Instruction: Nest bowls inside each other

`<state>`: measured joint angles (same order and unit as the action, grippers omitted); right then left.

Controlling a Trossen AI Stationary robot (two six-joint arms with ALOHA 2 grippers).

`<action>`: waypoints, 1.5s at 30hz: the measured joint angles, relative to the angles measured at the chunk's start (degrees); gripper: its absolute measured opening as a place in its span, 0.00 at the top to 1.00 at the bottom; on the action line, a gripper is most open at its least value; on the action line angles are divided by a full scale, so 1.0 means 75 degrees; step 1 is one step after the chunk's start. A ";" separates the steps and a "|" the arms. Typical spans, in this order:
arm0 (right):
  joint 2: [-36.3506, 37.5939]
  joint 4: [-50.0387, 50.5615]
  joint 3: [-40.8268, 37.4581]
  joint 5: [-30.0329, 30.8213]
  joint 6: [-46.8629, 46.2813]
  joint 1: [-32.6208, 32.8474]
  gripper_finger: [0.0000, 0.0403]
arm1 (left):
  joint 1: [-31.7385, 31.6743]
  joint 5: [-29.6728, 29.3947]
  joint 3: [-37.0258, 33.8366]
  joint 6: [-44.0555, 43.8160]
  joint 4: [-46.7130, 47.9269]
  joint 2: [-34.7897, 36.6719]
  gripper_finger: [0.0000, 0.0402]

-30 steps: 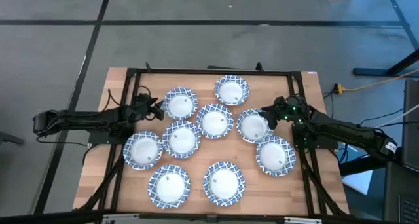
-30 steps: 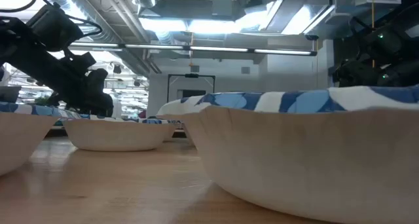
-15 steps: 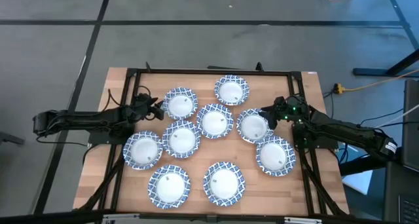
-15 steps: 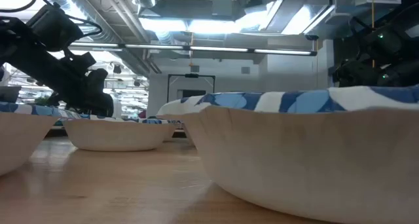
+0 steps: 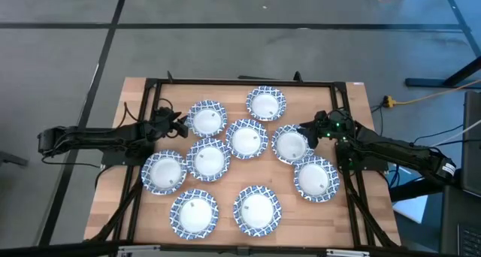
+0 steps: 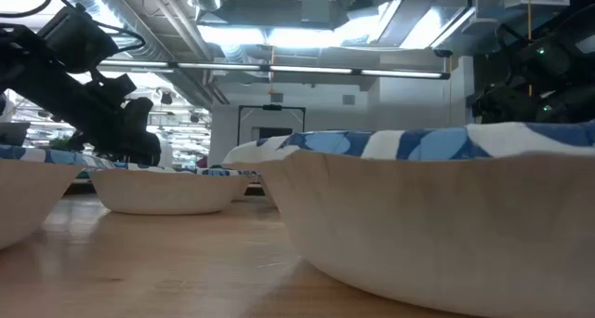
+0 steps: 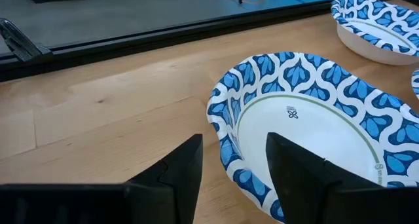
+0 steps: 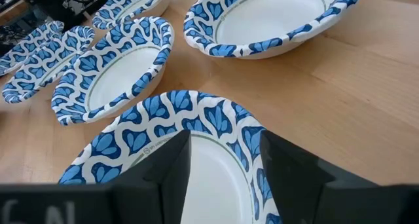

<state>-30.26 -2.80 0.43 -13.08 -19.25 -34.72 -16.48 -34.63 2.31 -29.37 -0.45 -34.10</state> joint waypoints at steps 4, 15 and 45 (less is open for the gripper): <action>0.0000 -0.0014 -0.0004 -0.0001 0.0000 0.0001 0.54 | 0.0001 -0.0001 0.0000 -0.0002 -0.0002 0.0001 0.60; 0.0001 -0.0071 -0.0006 0.0000 0.0026 0.0001 0.54 | 0.0000 -0.0001 0.0001 -0.0002 0.0000 0.0000 0.60; 0.0000 -0.3987 -0.0005 0.0195 -0.1560 0.0003 0.25 | 0.0001 -0.0001 0.0000 -0.0002 -0.0108 0.0001 0.60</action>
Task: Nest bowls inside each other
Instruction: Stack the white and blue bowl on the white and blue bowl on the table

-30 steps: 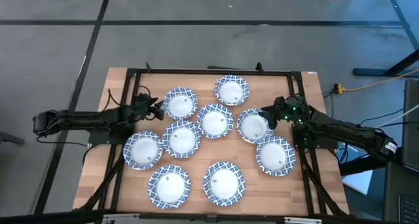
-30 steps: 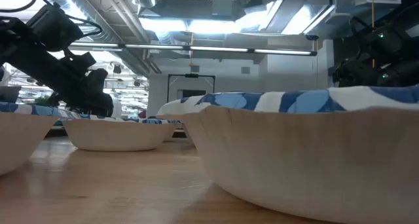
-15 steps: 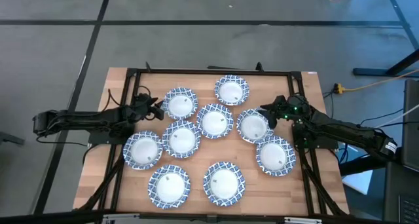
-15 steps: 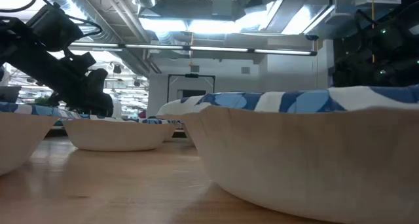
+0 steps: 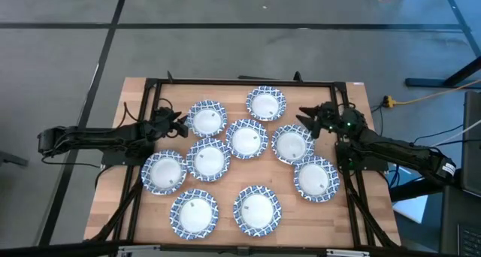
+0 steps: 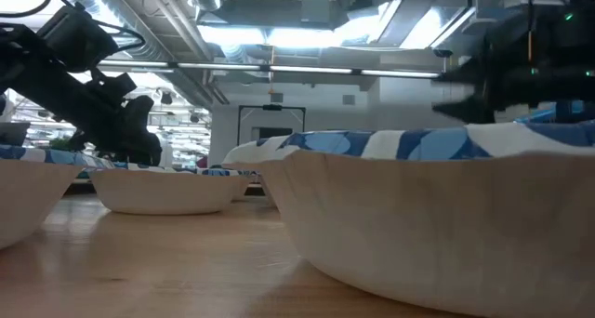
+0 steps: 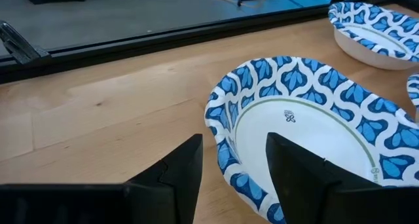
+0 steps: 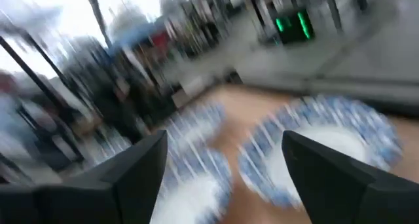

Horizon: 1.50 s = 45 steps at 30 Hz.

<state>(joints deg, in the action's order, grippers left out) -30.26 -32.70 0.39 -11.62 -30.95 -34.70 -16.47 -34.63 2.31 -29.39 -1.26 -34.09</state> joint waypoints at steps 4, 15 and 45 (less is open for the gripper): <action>0.0002 -0.0421 0.0654 -0.0382 0.0166 0.0000 0.25 | 0.0000 -0.0123 0.0002 -0.0003 0.0000 -0.0001 0.60; -0.1404 0.8915 0.5568 0.0626 0.2816 0.0363 0.25 | 0.0000 -0.0146 0.0002 0.0000 -0.0181 0.0001 0.60; -0.5460 0.9612 0.4441 0.1338 0.0779 0.0913 0.33 | -0.0003 -0.0035 0.0003 -0.0006 -0.0184 0.0001 0.60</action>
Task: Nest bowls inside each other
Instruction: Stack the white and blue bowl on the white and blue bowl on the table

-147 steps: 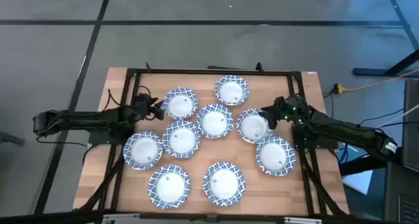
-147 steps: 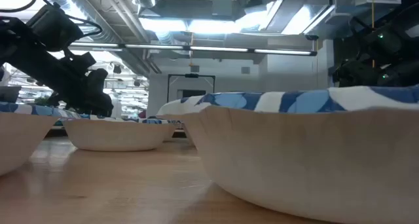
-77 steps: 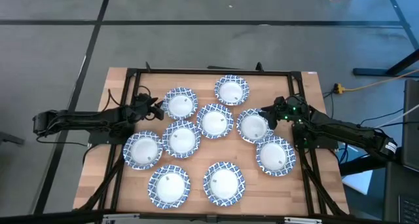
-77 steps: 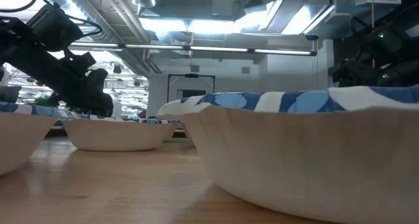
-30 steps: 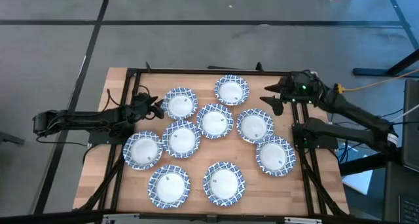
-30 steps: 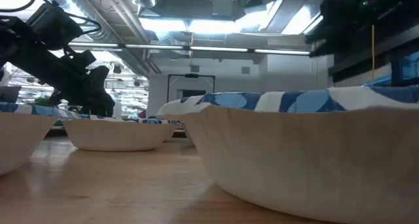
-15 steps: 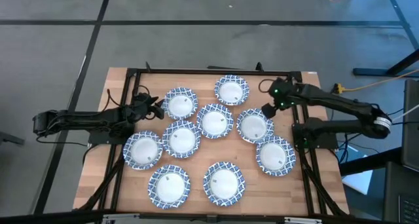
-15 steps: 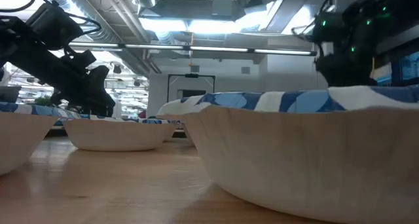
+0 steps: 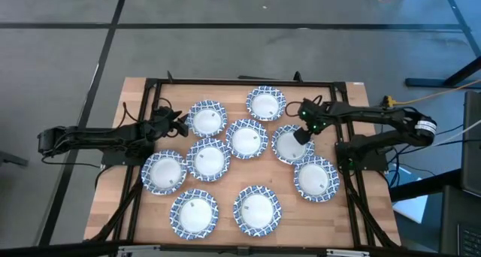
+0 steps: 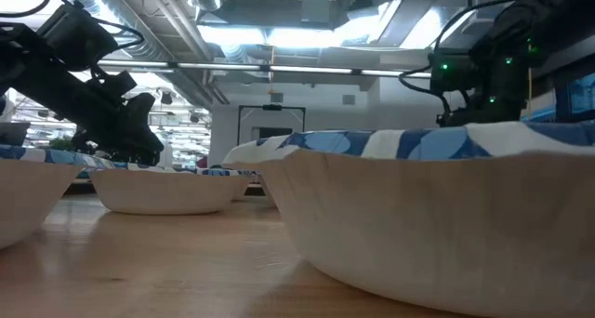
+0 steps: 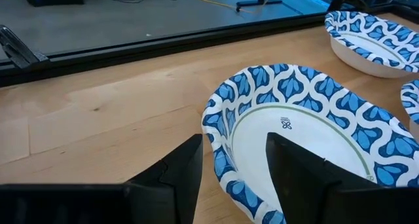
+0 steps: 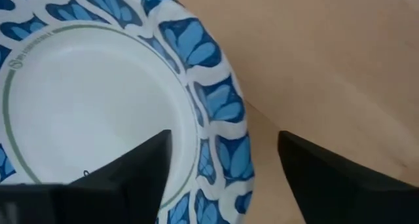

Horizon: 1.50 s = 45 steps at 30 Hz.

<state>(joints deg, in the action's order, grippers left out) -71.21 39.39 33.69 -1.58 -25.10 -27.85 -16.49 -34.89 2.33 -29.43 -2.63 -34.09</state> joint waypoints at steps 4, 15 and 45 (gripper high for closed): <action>-0.0093 -0.0042 0.0000 -0.0003 0.0000 0.0057 0.48 | 0.0000 0.0001 -0.0001 0.0003 0.0001 0.0000 0.60; -0.0083 -0.0295 0.0045 -0.0123 0.0190 0.0054 0.93 | 0.0000 0.0001 -0.0001 0.0000 0.0001 -0.0001 0.60; -0.0240 0.1065 0.4613 -0.0562 0.1204 -0.0009 0.97 | 0.0000 0.0003 0.0000 -0.0027 0.0000 0.0000 0.60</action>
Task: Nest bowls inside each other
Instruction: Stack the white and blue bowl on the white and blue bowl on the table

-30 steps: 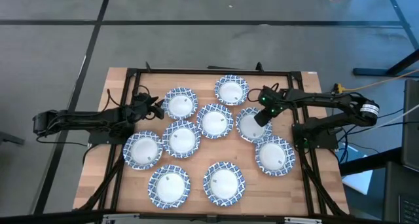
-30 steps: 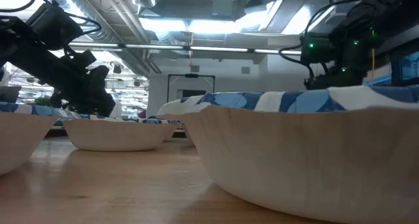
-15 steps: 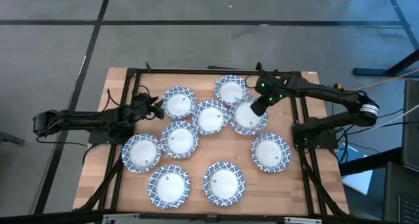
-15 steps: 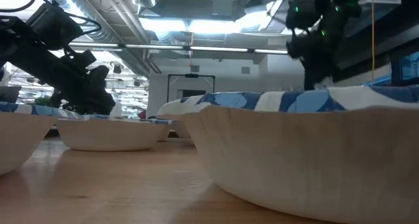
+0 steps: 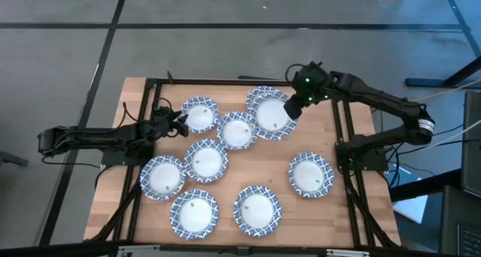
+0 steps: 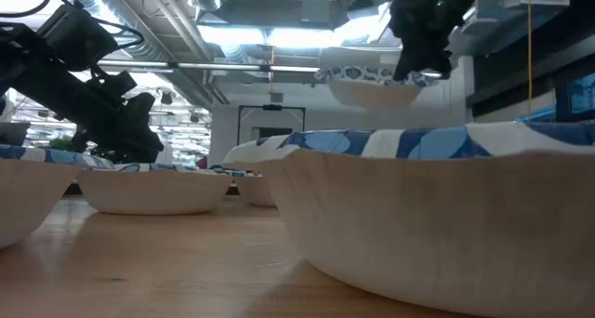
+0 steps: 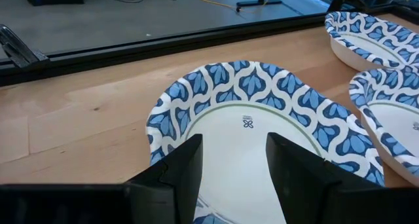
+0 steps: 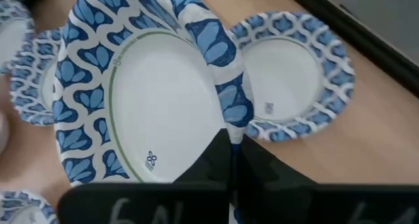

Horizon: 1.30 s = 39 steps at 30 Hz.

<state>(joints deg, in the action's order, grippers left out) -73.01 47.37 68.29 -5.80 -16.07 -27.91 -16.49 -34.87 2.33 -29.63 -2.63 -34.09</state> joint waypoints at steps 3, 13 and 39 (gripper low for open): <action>-0.0424 -0.0303 0.0000 -0.0048 0.0020 0.0100 0.97 | 0.0000 0.0000 0.0000 -0.0022 -0.0003 -0.0003 0.60; -0.2670 -0.2693 0.0006 -0.1597 0.0390 0.0587 0.97 | 0.0002 0.0000 0.0000 -0.0034 -0.0117 0.0000 0.60; -0.5383 -0.1997 0.2480 -0.1580 0.2195 0.0614 0.88 | 0.0001 0.0002 0.0000 -0.0229 -0.0117 -0.0002 0.60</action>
<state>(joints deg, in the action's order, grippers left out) -113.38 32.39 86.89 -17.65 0.39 -23.31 -16.48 -34.86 2.33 -31.35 -3.51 -34.10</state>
